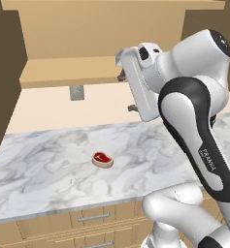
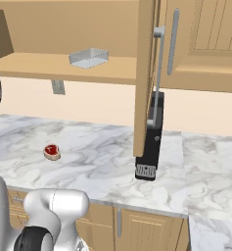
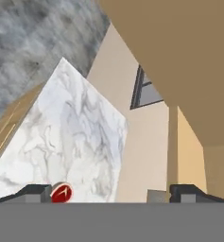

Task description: Retrieve the tupperware from the cabinet, then place the raw meat into the tupperware to avoid contamination.

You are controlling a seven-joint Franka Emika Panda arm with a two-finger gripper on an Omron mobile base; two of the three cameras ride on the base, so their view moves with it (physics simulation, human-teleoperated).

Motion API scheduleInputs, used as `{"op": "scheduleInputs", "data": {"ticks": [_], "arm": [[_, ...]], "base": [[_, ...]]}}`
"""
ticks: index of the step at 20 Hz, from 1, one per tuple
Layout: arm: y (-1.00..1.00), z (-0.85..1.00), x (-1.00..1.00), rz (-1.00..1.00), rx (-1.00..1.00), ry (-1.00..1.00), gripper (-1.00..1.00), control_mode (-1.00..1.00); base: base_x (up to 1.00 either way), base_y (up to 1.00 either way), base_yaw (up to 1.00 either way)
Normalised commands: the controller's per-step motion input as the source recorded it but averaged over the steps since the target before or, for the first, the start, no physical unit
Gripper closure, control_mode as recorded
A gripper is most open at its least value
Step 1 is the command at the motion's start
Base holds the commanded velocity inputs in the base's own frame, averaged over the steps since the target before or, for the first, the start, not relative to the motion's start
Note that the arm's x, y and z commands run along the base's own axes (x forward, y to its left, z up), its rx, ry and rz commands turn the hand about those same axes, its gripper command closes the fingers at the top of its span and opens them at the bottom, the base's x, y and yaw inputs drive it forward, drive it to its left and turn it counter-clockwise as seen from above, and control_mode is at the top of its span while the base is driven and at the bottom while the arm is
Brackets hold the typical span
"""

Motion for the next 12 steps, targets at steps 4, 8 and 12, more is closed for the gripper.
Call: {"op": "scheduleInputs", "data": {"ticks": [4,8,12], "arm": [[-0.17,-0.07,0.00,-0.20,0.12,0.00,-1.00,-1.00],[-0.13,-0.01,0.00,-0.22,0.14,0.00,-1.00,-1.00],[-0.19,0.00,0.00,-0.22,0.15,0.01,-1.00,-1.00]], "base": [[0.00,0.00,0.00],[0.00,0.00,0.00],[0.00,0.00,0.00]]}}
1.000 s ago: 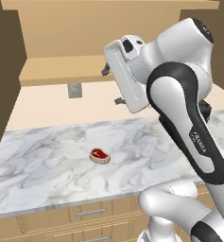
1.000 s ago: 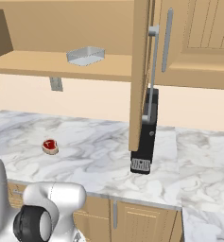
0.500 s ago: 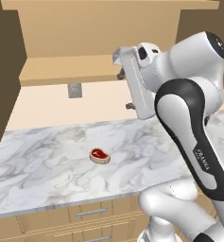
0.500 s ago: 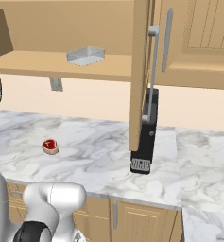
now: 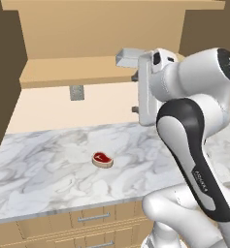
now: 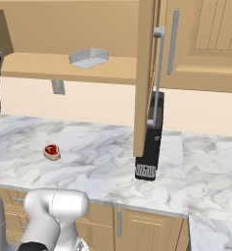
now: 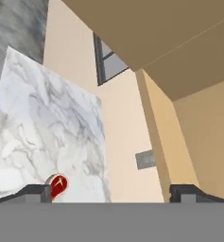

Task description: Retrieve the tupperware from the cabinet, then place the raw meat into the tupperware to avoid contamination.

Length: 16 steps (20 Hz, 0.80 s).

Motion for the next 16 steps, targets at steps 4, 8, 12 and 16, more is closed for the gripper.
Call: {"op": "scheduleInputs", "data": {"ticks": [4,8,12,16], "arm": [[-0.26,0.06,-0.01,-0.20,0.16,0.07,-1.00,-1.00],[-0.28,0.08,-0.04,-0.17,0.16,0.09,-1.00,-1.00],[-0.28,0.12,-0.02,-0.14,0.16,0.08,-1.00,-1.00],[-0.27,0.17,0.00,-0.11,0.15,0.08,-1.00,-1.00]], "base": [[0.00,0.00,0.00],[0.00,0.00,0.00],[0.00,0.00,0.00],[0.00,0.00,0.00]]}}
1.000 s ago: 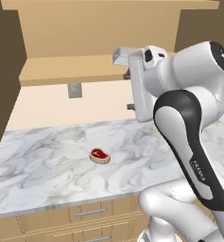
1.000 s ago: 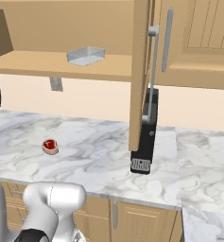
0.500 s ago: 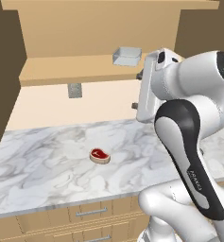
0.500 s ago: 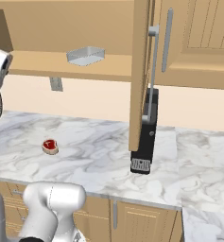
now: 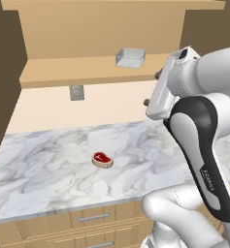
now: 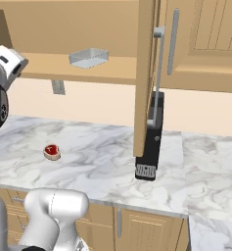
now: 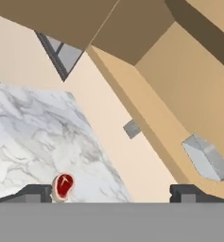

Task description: Retrieve the tupperware from the cabinet, then place the raw meat into the tupperware to avoid contamination.

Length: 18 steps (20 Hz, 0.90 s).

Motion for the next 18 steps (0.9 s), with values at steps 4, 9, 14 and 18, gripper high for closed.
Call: {"op": "scheduleInputs", "data": {"ticks": [4,9,14,18], "arm": [[-0.22,0.11,0.00,-0.09,0.14,0.07,-1.00,-1.00],[-0.13,-0.02,0.00,-0.05,0.13,0.02,-1.00,-1.00],[-0.02,-0.04,0.00,-0.01,0.09,0.00,-1.00,-1.00],[0.00,0.00,0.07,0.00,0.06,0.00,-1.00,-1.00]], "base": [[0.00,0.00,0.00],[0.00,0.00,0.00],[0.00,0.00,0.00],[0.00,0.00,0.00]]}}
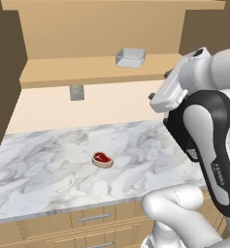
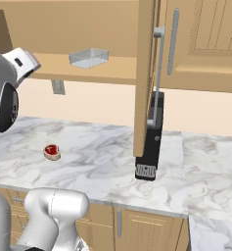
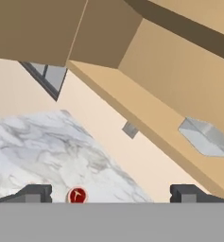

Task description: Retrieve the tupperware from the cabinet, then place the raw meat into the tupperware to avoid contamination.

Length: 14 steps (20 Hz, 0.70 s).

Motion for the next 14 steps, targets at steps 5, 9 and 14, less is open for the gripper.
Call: {"op": "scheduleInputs", "data": {"ticks": [5,9,14], "arm": [[-0.02,0.03,0.10,0.00,0.04,0.03,-1.00,-1.00],[-0.04,0.10,0.06,0.00,0.03,0.03,-1.00,-1.00],[-0.02,0.12,0.05,0.00,0.01,0.03,-1.00,-1.00]], "base": [[0.00,0.00,0.00],[0.00,0.00,0.00],[0.00,0.00,0.00]]}}
